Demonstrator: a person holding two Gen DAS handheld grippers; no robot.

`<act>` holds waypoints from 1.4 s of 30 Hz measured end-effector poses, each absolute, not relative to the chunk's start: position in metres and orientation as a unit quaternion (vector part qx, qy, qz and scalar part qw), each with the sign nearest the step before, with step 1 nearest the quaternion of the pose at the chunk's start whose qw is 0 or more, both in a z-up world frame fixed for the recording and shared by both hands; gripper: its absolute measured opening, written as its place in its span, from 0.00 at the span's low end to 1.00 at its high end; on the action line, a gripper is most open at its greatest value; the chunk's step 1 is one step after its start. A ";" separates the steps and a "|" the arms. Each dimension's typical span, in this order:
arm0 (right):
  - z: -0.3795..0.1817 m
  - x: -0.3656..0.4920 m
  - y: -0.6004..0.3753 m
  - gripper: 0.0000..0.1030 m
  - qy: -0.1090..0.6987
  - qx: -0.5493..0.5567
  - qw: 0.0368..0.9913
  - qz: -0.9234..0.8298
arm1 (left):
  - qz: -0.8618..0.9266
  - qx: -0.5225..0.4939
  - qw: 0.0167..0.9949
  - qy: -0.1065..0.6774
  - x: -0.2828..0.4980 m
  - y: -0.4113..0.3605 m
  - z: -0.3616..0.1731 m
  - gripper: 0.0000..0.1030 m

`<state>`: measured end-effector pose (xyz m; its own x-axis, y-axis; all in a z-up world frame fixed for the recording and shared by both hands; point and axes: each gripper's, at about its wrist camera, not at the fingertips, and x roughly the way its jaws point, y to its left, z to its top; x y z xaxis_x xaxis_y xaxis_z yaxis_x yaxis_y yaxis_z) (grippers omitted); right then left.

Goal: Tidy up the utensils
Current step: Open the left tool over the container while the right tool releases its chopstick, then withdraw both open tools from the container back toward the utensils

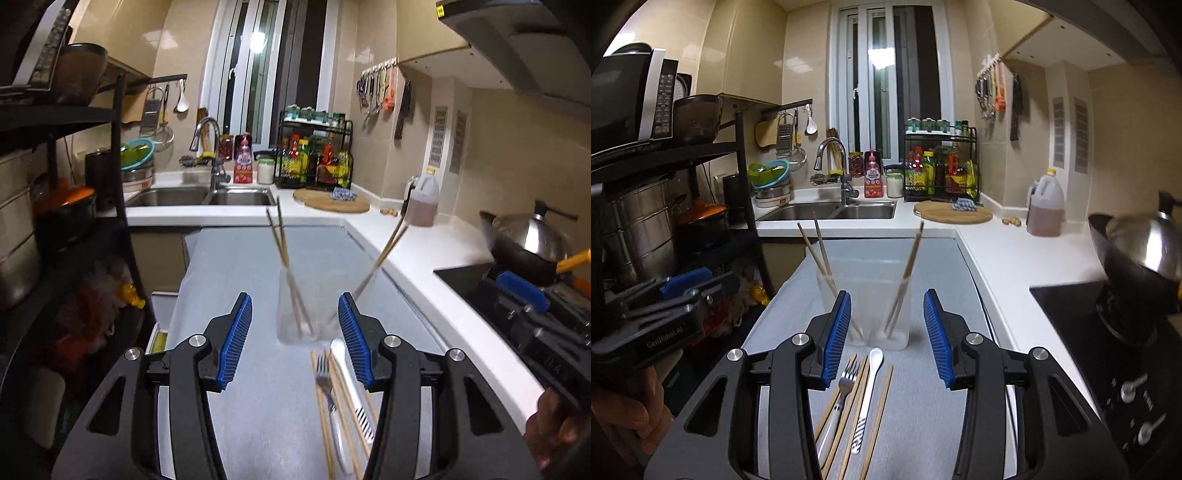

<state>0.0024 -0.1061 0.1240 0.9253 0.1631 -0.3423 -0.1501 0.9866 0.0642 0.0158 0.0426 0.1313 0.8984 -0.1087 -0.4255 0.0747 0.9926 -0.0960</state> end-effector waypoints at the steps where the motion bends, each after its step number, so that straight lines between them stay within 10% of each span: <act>1: 0.118 -0.003 -0.108 0.41 0.176 0.026 0.981 0.079 | -0.045 -0.039 0.972 0.227 0.012 0.042 0.123 0.47; 42: -0.061 -0.005 -0.097 0.18 0.367 0.046 0.923 0.101 | -0.069 -0.064 0.932 0.351 -0.010 0.025 -0.032 0.21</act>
<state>-0.0052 -0.0970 -0.0612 0.7097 0.2197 -0.6693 -0.1517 0.9755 0.1595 -0.0102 0.0252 -0.0315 0.7438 -0.1727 -0.6457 0.0833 0.9825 -0.1668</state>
